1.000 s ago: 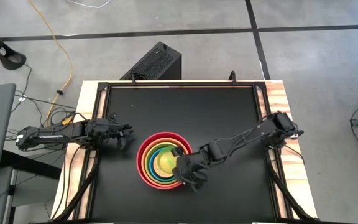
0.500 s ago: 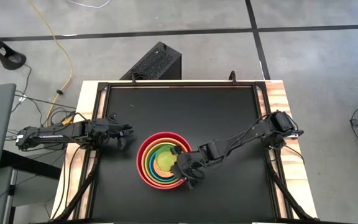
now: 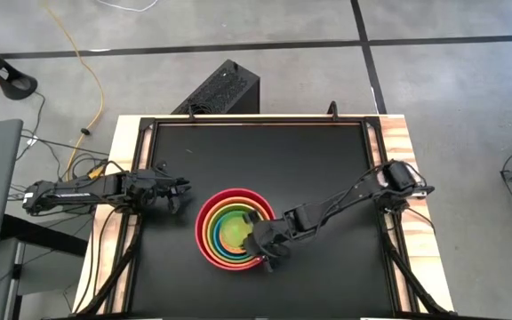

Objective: Nest bowls inside each other
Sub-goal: Stack the transparent green bowl on top of the orange patterned bowl, then return to Home Position

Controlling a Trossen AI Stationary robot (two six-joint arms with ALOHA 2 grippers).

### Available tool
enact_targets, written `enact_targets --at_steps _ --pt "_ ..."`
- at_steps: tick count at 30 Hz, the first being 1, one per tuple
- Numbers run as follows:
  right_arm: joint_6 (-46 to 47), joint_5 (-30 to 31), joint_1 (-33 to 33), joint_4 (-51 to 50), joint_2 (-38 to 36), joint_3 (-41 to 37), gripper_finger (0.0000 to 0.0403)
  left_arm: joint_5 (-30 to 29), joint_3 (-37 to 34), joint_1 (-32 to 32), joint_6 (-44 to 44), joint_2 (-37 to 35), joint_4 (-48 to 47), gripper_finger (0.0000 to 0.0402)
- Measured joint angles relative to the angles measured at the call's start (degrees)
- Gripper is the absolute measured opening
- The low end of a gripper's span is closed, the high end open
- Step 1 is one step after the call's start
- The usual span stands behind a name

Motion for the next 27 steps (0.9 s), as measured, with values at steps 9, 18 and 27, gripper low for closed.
enact_targets --at_steps 9,18,27 --pt "0.5 -0.2 -1.6 -0.9 2.9 0.2 0.0001 0.0 0.0 0.0 0.0 0.0 0.0 0.0087" --pt "2.5 0.2 -1.6 -1.7 2.8 0.6 0.0083 0.0 0.0 0.0 0.0 0.0 0.0 0.0087" --pt "2.0 0.2 -2.6 -22.7 2.8 13.4 0.0183 0.0 0.0 0.0 0.0 0.0 0.0 0.0087"
